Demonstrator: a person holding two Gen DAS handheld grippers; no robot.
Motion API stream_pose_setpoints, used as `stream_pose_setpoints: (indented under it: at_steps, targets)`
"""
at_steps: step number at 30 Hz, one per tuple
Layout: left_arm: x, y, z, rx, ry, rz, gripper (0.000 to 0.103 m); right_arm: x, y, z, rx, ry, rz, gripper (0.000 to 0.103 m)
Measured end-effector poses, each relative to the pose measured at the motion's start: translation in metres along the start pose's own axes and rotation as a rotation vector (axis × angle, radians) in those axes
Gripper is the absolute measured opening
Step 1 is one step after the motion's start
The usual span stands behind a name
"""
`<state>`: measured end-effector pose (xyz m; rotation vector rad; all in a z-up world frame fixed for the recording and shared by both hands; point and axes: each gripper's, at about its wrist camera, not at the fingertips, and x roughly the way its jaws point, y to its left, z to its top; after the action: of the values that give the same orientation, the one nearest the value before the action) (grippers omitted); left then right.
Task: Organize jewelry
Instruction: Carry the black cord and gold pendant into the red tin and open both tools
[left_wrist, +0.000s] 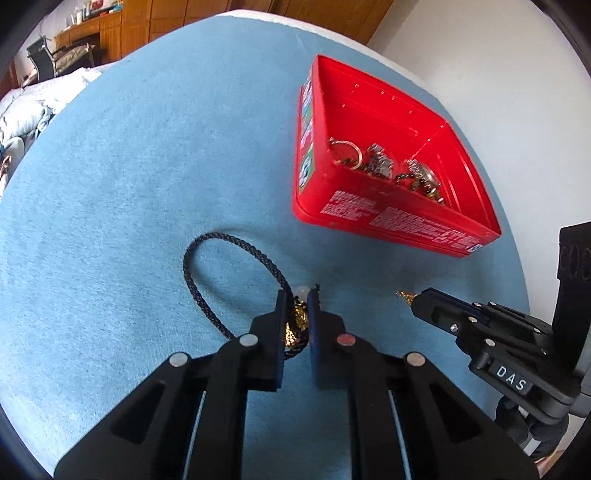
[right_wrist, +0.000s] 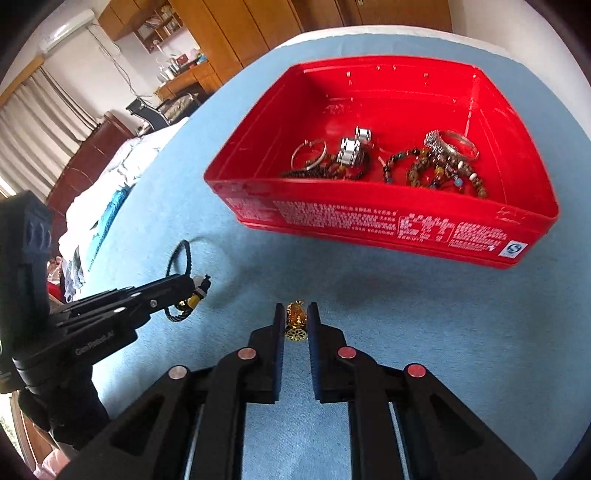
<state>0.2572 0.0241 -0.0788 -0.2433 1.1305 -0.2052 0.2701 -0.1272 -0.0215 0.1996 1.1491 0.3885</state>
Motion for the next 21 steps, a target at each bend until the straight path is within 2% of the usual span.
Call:
stream_pose_setpoints:
  at_steps: [10, 13, 21]
  targets:
    - [-0.034, 0.001, -0.009, -0.010, -0.069, 0.023, 0.009, -0.023, -0.008, -0.002, 0.007, -0.046, 0.007, 0.012]
    - [-0.045, 0.001, 0.005, -0.022, -0.099, 0.022, 0.009, -0.033, -0.008, -0.002, 0.005, -0.066, 0.008, 0.012]
    - [-0.077, -0.013, 0.016, -0.015, -0.189, 0.024, 0.009, -0.059, -0.011, -0.002, 0.003, -0.106, 0.007, 0.012]
